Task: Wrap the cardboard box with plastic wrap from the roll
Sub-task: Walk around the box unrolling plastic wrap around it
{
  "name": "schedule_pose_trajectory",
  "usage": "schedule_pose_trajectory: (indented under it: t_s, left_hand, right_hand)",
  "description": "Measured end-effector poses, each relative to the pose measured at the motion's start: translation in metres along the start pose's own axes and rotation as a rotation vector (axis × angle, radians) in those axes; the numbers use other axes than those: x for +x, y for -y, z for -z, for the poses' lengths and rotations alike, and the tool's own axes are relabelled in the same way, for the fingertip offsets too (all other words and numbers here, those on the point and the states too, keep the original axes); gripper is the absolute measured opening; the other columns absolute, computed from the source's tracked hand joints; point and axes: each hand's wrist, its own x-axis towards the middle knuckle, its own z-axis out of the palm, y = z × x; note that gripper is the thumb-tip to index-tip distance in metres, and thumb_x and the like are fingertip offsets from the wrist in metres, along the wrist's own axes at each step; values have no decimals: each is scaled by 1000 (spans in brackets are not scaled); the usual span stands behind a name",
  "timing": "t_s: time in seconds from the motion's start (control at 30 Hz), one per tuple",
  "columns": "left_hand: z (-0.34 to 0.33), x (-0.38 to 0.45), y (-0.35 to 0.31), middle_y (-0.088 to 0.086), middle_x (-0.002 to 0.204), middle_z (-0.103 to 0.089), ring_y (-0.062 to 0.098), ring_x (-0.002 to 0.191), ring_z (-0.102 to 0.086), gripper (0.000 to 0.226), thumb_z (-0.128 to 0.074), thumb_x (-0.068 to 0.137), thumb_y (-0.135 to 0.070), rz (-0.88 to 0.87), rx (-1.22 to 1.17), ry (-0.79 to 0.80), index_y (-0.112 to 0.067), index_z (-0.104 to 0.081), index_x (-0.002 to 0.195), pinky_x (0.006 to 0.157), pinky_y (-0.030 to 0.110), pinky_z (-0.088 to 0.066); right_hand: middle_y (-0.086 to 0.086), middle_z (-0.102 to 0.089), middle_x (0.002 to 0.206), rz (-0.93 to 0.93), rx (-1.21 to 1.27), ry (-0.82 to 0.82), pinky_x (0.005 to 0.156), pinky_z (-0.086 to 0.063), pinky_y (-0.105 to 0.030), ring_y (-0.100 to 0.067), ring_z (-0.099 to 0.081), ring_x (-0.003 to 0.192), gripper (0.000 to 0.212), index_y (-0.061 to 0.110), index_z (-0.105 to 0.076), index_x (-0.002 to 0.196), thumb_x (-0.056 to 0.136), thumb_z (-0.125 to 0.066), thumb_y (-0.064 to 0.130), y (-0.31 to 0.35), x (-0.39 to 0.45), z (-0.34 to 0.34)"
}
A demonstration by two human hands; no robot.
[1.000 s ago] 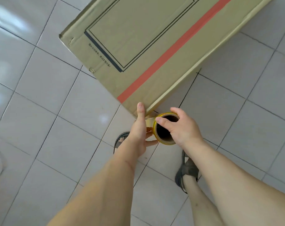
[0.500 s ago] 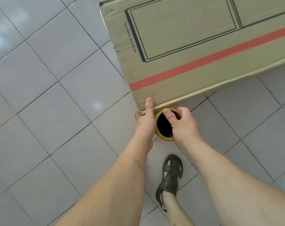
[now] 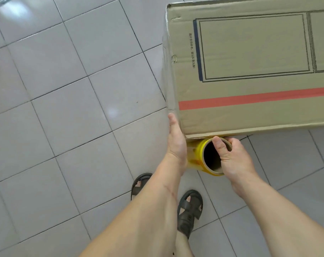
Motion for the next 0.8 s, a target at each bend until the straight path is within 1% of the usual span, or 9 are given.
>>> schedule_pose_trajectory:
  t_s: [0.07,0.13,0.23,0.4,0.5,0.6,0.67,0.7,0.8]
  left_hand:
    - [-1,-13,-15,-4,123,-77,23,124,-69,85,-32,93,-94,35,-67,7,-28,-72,129,122,51,-49]
    - [1,-6,-16,-8,111,-71,23,121,-64,71,-36,94,-92,99,-128,-64,-32,-62,122,123,53,-47]
    - [3,13,-2,2,131,-80,29,131,-70,101,-51,72,-99,125,-107,57,-28,-69,142,120,57,-50]
    - [3,16,-8,9,129,-81,31,126,-74,79,-38,103,-81,122,-95,49,-22,-73,141,117,54,-53]
    - [1,16,-18,1,112,-79,20,107,-73,58,-39,107,-73,118,-163,-77,-26,-70,122,102,43,-59]
    - [0,27,-17,8,125,-82,25,108,-79,71,-32,109,-74,180,-83,44,-23,-74,135,90,37,-65]
    - [3,31,-14,6,119,-84,22,98,-83,74,-28,110,-72,185,-26,56,-21,-73,141,73,30,-67]
    - [6,31,-15,6,120,-84,22,100,-83,76,-28,108,-74,188,-31,81,-22,-71,143,74,30,-67]
    - [12,38,-18,-3,134,-73,22,128,-69,67,-38,106,-76,177,-47,-38,-28,-61,145,112,46,-56]
  right_hand:
    - [3,-59,104,-3,-5,0,80,-40,-34,-19,-54,99,52,19,-51,126,90,-55,57,2,-1,-1]
    - [2,-61,107,-4,-11,4,81,-43,-35,-18,-56,98,51,21,-52,123,89,-55,59,4,0,0]
    - [8,-62,102,3,-3,23,73,-43,-30,-7,-57,90,34,28,-52,108,89,-56,56,4,2,0]
    - [13,-61,97,16,0,15,69,-42,-25,1,-54,87,23,30,-51,98,91,-57,51,6,2,-1]
    - [13,-62,98,18,-1,18,72,-43,-27,0,-55,88,27,29,-53,105,91,-58,51,7,2,2]
    - [12,-63,98,12,9,43,71,-44,-25,-1,-57,90,25,29,-54,99,89,-59,51,6,5,3]
    - [12,-64,98,8,9,40,70,-44,-24,-3,-57,91,24,30,-55,94,88,-60,53,4,6,4]
    - [13,-63,97,5,3,40,69,-43,-24,-2,-57,91,24,31,-55,93,87,-59,54,5,5,4]
    - [15,-62,97,0,10,51,67,-41,-22,-1,-55,89,21,33,-54,91,87,-59,53,8,3,6]
